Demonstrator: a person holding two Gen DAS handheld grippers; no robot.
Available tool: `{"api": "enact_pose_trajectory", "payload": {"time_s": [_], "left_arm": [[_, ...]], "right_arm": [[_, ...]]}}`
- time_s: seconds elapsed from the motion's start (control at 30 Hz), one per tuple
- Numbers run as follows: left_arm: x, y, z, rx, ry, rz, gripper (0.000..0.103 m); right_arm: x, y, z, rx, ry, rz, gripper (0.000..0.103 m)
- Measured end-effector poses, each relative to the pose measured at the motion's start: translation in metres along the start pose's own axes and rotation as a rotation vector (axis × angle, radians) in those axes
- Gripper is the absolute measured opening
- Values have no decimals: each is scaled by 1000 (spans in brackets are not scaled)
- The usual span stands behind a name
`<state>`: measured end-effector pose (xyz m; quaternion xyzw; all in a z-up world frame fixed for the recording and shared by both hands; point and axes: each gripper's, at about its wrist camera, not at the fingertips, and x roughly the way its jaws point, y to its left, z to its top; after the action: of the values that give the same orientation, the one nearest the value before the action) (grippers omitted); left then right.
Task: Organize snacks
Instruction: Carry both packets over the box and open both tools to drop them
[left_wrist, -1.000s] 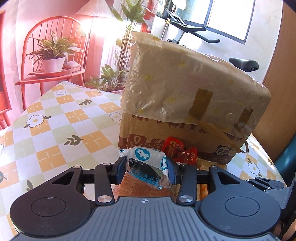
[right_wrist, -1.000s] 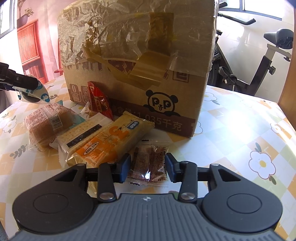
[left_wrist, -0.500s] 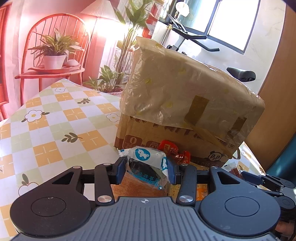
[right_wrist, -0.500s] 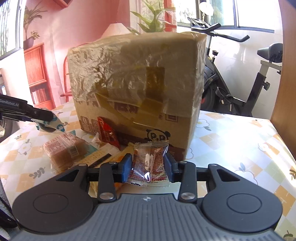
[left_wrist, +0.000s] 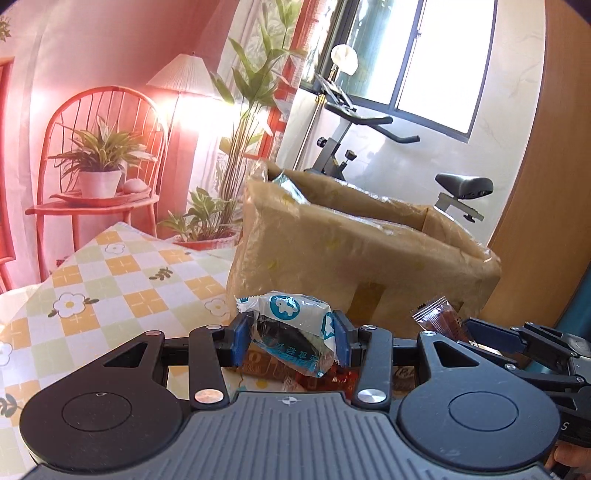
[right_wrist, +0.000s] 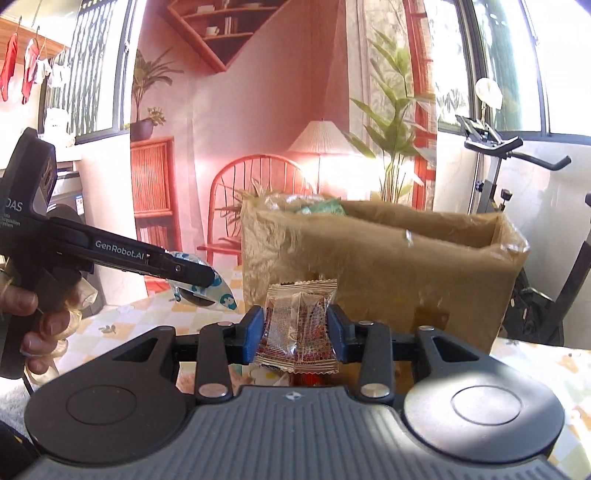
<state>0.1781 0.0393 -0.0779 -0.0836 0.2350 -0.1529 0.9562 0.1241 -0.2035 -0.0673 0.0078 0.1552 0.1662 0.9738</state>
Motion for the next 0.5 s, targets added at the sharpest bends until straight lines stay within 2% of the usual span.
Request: {"api": "enact_pose_trajectory", "payload": {"time_s": [0.1, 0.2, 0.33, 0.5], "left_arm": [[-5, -8, 27, 25, -69, -21, 47], [0, -20, 54, 45, -123, -55, 47], [25, -42, 86, 82, -142, -96, 48], [75, -70, 109, 116, -92, -123, 48]], "right_arm": [[-4, -9, 30, -5, -72, -28, 40], [0, -28, 55, 3, -98, -75, 40], [22, -65, 75, 20, -57, -153, 40], [52, -108, 82, 74, 34, -232, 40]]}}
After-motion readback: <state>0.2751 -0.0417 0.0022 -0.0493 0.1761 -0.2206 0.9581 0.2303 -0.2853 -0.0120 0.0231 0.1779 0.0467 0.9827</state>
